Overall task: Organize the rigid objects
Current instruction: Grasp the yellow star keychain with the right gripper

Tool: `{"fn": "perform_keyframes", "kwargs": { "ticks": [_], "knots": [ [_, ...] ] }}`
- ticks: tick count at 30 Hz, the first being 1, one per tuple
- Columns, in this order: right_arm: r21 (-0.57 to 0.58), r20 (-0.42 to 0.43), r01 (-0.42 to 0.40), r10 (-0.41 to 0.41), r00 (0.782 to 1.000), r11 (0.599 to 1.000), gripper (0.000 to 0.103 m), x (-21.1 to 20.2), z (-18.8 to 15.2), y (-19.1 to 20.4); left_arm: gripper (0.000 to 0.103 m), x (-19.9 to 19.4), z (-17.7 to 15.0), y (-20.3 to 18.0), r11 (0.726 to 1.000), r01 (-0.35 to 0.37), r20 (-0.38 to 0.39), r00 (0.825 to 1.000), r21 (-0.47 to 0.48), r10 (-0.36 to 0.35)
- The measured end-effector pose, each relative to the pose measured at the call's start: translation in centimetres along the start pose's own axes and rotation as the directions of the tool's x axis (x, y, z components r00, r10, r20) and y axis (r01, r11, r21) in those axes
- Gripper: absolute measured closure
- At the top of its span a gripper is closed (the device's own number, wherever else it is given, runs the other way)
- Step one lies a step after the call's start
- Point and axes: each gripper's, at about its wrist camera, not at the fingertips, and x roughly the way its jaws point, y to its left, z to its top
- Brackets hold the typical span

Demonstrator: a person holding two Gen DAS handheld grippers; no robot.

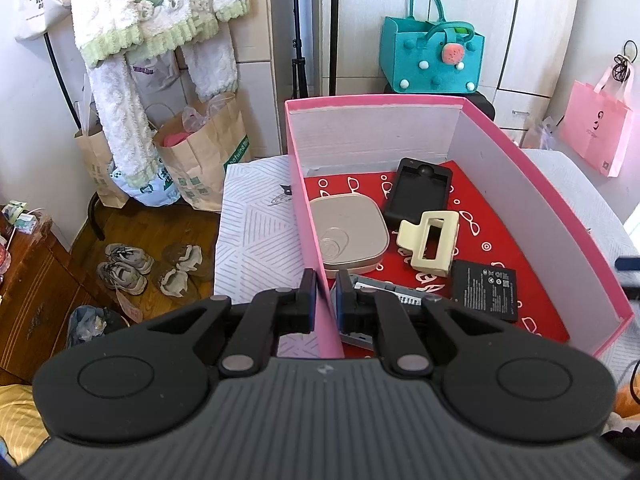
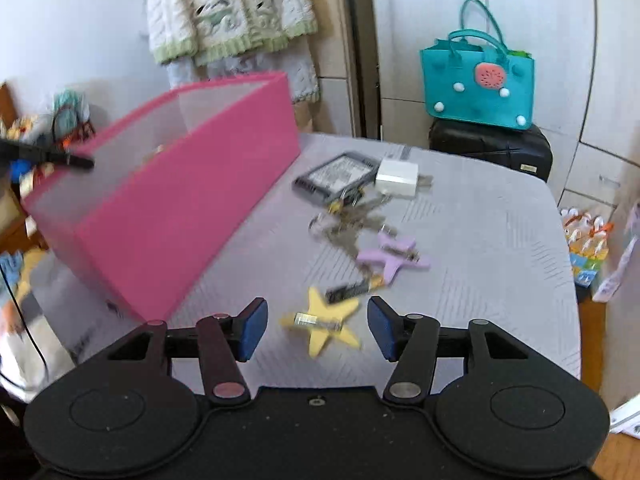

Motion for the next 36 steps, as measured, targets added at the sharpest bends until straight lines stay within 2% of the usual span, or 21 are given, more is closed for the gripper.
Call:
{"fn": "perform_keyframes", "kwargs": {
  "ticks": [3, 7, 10, 17, 18, 20, 21, 30, 36],
  "knots": [
    [-0.01, -0.008, 0.019, -0.019, 1.0, 1.0, 0.035, 1.0, -0.3, 0.4, 0.094, 0.1, 0.2, -0.1, 1.0, 0.002, -0.002, 1.0, 0.005, -0.002],
    [-0.067, -0.019, 0.086, -0.087, 0.996, 0.994, 0.034, 2.4, 0.0, 1.1, 0.094, 0.1, 0.2, -0.1, 1.0, 0.002, -0.002, 1.0, 0.003, -0.002],
    [-0.105, 0.007, 0.135, -0.135, 0.991, 0.985, 0.034, 2.7, 0.0, 1.6, 0.094, 0.1, 0.2, -0.1, 1.0, 0.001, -0.002, 1.0, 0.004, -0.001],
    [-0.019, -0.034, 0.096, -0.097, 0.995, 0.995, 0.035, 2.7, 0.0, 0.8, 0.094, 0.2, 0.1, 0.1, 1.0, 0.005, -0.007, 1.0, 0.001, -0.005],
    [-0.001, -0.035, 0.092, -0.092, 0.995, 0.996, 0.036, 2.7, -0.1, 0.6, 0.094, 0.2, 0.1, 0.1, 1.0, 0.007, -0.008, 1.0, -0.004, -0.007],
    [-0.017, -0.023, 0.093, -0.094, 0.995, 0.995, 0.05, 2.5, -0.2, 0.7, 0.094, 0.2, 0.0, 0.2, 1.0, 0.008, -0.009, 1.0, -0.008, -0.008],
    [-0.023, -0.025, 0.088, -0.089, 0.996, 0.996, 0.067, 2.5, -0.2, 0.9, 0.094, 0.2, 0.1, 0.2, 1.0, 0.006, -0.01, 1.0, -0.005, -0.006],
    [0.023, -0.041, 0.081, -0.08, 0.996, 0.996, 0.068, 2.1, 0.4, 0.7, 0.094, 0.2, 0.1, 0.2, 1.0, -0.001, -0.014, 1.0, 0.006, 0.001],
    [-0.026, -0.001, 0.114, -0.114, 0.994, 0.993, 0.068, 0.1, 1.7, 1.4, 0.094, 0.2, 0.2, 0.1, 1.0, 0.003, -0.023, 1.0, 0.008, -0.003]
  ]
}}
